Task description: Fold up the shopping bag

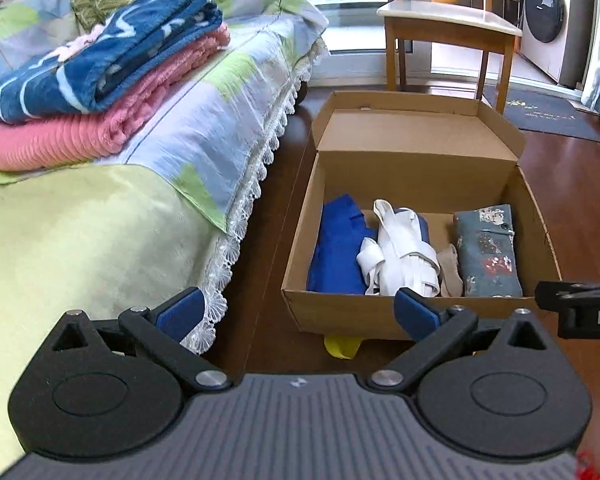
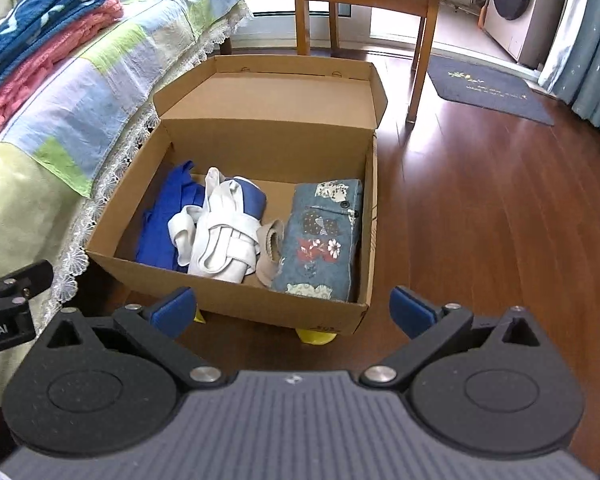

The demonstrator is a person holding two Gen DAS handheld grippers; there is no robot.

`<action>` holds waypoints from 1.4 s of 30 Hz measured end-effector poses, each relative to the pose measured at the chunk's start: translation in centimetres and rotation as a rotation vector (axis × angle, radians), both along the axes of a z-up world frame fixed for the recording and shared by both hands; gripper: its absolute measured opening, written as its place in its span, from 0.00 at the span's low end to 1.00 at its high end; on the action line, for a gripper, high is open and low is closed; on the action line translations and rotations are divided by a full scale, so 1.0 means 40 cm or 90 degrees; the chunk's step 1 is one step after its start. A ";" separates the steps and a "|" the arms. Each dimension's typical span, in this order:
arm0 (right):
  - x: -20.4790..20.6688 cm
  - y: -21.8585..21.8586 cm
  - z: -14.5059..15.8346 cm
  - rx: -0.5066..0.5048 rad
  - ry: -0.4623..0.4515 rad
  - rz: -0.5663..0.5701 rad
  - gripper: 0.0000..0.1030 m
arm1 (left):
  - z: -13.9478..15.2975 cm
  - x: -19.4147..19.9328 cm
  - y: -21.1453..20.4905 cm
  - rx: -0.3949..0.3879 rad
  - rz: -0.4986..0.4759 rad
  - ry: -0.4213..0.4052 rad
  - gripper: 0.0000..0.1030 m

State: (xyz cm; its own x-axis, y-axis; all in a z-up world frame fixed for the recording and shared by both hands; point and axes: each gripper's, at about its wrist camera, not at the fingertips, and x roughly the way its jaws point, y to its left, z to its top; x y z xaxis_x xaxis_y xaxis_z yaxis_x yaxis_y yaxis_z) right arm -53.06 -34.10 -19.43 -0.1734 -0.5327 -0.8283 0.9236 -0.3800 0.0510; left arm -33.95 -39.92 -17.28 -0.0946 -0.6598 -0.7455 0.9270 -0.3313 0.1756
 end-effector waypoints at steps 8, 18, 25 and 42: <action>-0.026 -0.062 -0.037 0.019 -0.011 -0.039 0.99 | -0.027 -0.072 -0.082 0.040 -0.016 -0.016 0.98; -0.102 -0.070 -0.029 0.048 -0.017 -0.092 0.99 | -0.047 -0.188 -0.171 0.114 -0.016 0.064 0.98; -0.124 -0.012 0.014 0.031 -0.040 -0.117 0.99 | -0.028 -0.264 -0.169 0.100 -0.030 0.092 0.98; -0.064 0.049 0.030 0.047 -0.040 -0.091 0.99 | 0.023 -0.104 -0.084 0.050 -0.046 0.082 0.98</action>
State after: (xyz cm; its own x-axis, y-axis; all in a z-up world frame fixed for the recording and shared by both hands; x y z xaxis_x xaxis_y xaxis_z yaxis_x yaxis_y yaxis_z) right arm -55.61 -32.12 -18.22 -0.1897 -0.4433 -0.8761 0.8560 -0.5118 0.0736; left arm -38.10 -43.29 -16.37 -0.2382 -0.5880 -0.7730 0.9134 -0.4062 0.0274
